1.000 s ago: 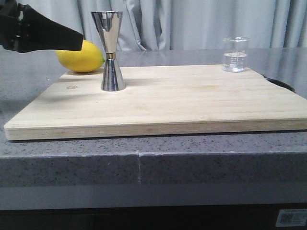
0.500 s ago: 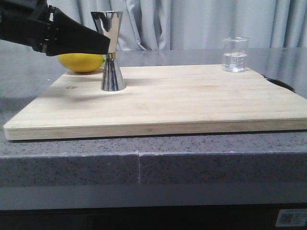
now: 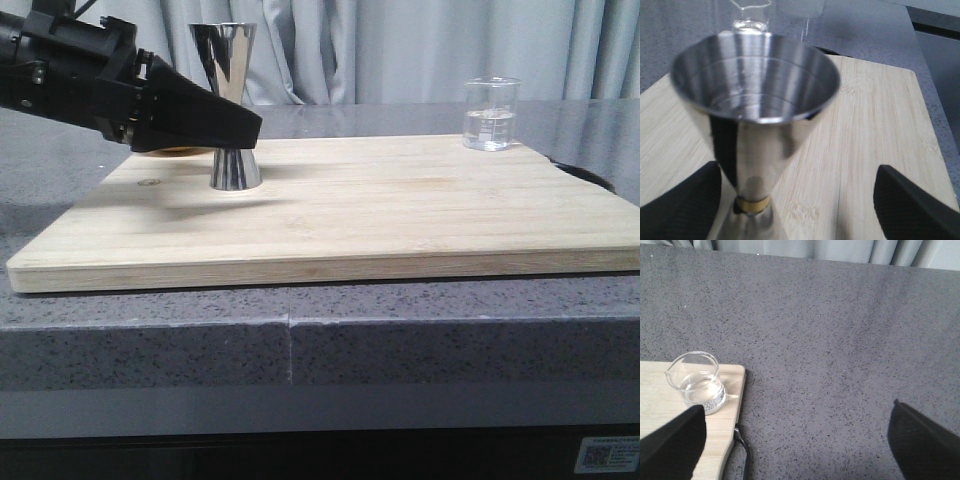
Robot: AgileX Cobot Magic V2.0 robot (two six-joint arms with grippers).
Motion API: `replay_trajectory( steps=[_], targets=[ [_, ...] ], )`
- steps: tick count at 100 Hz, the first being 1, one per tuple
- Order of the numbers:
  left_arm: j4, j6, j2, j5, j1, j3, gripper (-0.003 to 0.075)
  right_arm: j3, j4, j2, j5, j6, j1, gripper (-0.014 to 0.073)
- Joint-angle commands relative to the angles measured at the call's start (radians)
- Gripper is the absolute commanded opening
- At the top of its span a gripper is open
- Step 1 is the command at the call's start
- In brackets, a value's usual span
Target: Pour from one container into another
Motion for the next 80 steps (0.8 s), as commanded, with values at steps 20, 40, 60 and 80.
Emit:
replay_trajectory(
  steps=[20,40,60,80],
  targets=[
    [-0.101,0.007,-0.043,0.016,-0.01,-0.029,0.0534,-0.034,-0.01,-0.016,-0.098,-0.007,-0.001,0.0668],
    [-0.104,0.007,-0.043,-0.003,-0.01,-0.029,0.034,-0.034,-0.01,-0.016,-0.105,-0.007,-0.001,0.0668],
    [-0.104,0.007,-0.043,-0.003,-0.01,-0.029,0.0261,-0.034,-0.01,-0.016,-0.107,-0.007,-0.001,0.0668],
    [-0.106,0.007,-0.043,-0.011,-0.01,-0.029,0.0211,-0.034,-0.01,-0.016,-0.107,-0.007,-0.001,0.0668]
  ],
)
